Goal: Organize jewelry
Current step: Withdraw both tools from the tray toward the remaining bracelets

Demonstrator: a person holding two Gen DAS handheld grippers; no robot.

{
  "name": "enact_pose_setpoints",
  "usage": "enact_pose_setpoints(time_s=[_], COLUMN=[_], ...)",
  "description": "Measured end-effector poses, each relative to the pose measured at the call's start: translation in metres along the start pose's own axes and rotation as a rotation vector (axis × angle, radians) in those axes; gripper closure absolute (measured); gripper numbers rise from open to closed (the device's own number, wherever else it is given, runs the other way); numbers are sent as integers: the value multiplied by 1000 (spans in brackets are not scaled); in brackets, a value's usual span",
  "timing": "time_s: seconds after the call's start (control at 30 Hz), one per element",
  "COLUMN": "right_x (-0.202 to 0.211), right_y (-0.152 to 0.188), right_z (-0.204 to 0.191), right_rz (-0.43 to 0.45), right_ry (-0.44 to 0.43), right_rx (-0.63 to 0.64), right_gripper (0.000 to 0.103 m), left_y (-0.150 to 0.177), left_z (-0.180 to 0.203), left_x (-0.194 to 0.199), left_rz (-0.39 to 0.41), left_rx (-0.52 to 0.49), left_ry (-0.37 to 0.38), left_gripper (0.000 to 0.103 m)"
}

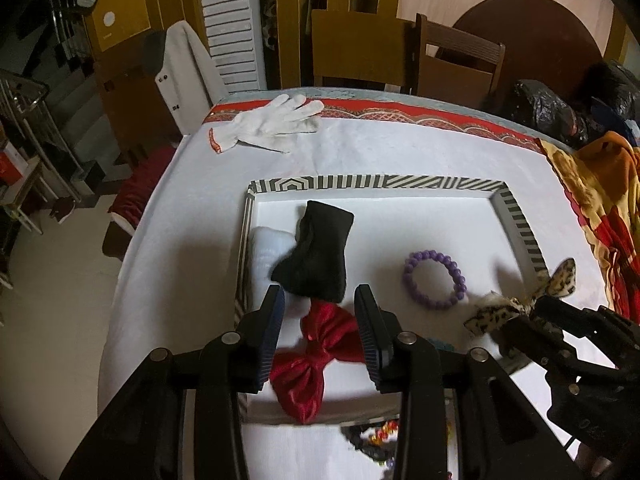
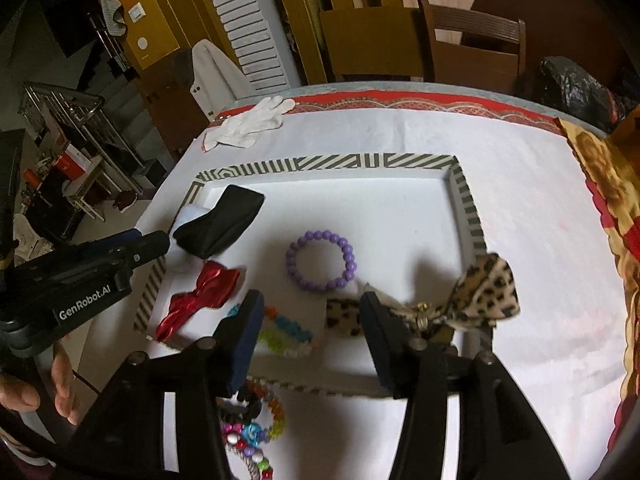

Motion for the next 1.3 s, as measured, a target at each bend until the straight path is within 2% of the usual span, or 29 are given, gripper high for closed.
enact_pose_setpoints(time_s=[0.2,0.67,0.93,1.3], right_x=[21,71,93,112], right_y=[15,61,77,87], right_z=[-2,-8,-8,-5], right_rz=[20,28,32,48], right_ry=[-11,-17,-18,-16], right_rx=[0,39,61,76], right_gripper=[47,46,44,43], left_y=[18,70,92,106], left_z=[6,17,24,34], left_x=[22,77,96,110], left_rz=[22,59,63,66], left_rx=[-2,19,29,23], left_ry=[-20,-44,-45,-49], left_gripper=[58,58,58,58])
Point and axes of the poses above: each gripper's, at about its wrist camera, not at the fingertips, and x roughly against the way its jaws point, z to its right, y to its underside, the point moved 3 cm from there along -x, roughly the way its jaws point, and after that the axes turned 2 degrees about x, right-handed, at the moved point
